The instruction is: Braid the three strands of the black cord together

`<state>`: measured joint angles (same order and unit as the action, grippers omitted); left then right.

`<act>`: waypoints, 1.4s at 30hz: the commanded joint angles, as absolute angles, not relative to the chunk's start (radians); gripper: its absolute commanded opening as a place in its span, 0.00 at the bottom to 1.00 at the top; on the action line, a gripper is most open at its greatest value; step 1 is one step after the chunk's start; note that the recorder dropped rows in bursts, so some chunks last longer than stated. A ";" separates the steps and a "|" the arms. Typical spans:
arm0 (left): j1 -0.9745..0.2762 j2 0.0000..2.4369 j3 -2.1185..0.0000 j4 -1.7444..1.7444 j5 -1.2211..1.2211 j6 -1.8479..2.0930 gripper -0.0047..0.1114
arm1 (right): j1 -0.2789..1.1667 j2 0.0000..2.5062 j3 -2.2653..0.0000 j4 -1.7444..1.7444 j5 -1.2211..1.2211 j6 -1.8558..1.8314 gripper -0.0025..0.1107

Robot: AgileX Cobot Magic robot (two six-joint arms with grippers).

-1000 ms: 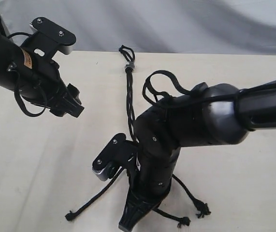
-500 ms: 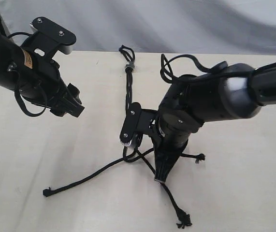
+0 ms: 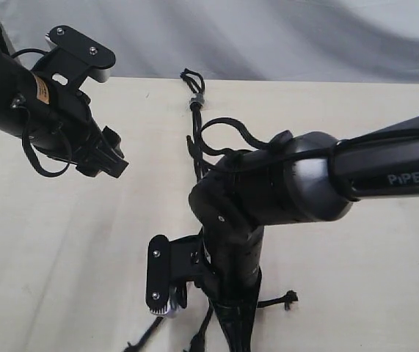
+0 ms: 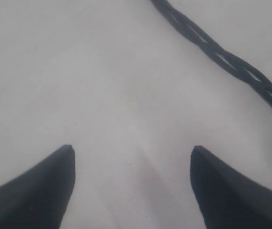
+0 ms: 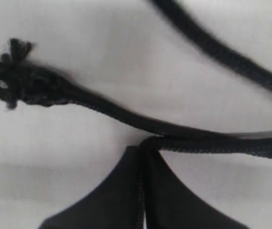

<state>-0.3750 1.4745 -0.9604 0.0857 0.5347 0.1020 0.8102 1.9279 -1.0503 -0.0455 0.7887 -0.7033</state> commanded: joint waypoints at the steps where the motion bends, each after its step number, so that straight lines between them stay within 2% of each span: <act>1: -0.371 1.467 -0.955 0.083 0.526 0.093 0.60 | 0.786 1.944 -1.033 0.000 0.760 -0.731 0.04; 13: -0.371 1.467 -0.955 0.078 0.530 0.093 0.60 | 0.680 1.944 -1.033 -0.022 0.723 -0.636 0.04; 15: -0.371 1.467 -0.955 0.073 0.530 0.093 0.60 | 0.680 1.944 -1.033 -0.034 0.715 -0.614 0.08; 17: -0.371 1.467 -0.955 0.061 0.530 0.093 0.60 | 0.680 1.937 -1.033 -0.034 0.713 -0.613 0.26; 18: -0.371 1.467 -0.955 0.038 0.530 0.093 0.60 | 0.680 1.920 -1.033 -0.034 0.713 -0.613 0.41; 19: -0.371 1.467 -0.955 0.023 0.530 0.093 0.60 | 0.680 1.903 -1.033 -0.034 0.713 -0.613 0.50; 20: -0.371 1.467 -0.955 -0.009 0.530 0.101 0.60 | 0.676 1.852 -1.033 -0.052 0.716 -0.611 0.63; 22: -0.385 1.467 -0.955 -0.023 0.530 0.101 0.60 | 0.640 1.750 -1.033 -0.064 0.706 -0.591 0.75; 23: -0.395 1.467 -0.955 -0.038 0.531 0.108 0.60 | 0.615 1.703 -1.033 -0.064 0.699 -0.585 0.77; 25: -0.474 1.467 -0.955 -0.067 0.528 0.108 0.60 | 0.479 1.523 -1.033 -0.067 0.625 -0.533 0.77; 30: -0.675 1.563 -0.955 -0.130 0.488 0.108 0.60 | 0.220 1.351 -0.998 -0.018 0.560 -0.460 0.77; 36: -0.835 1.793 -1.020 -0.145 0.478 0.088 0.60 | 0.152 1.346 -0.871 -0.018 0.304 -0.491 0.77; 42: -0.883 1.890 -1.081 -0.142 0.540 0.036 0.60 | 0.152 1.346 -0.869 -0.018 0.298 -0.491 0.77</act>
<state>-0.8719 1.8687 -1.0650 -0.1359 0.5173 0.0776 0.1594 1.3482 -0.8722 -0.0197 0.3169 -0.4823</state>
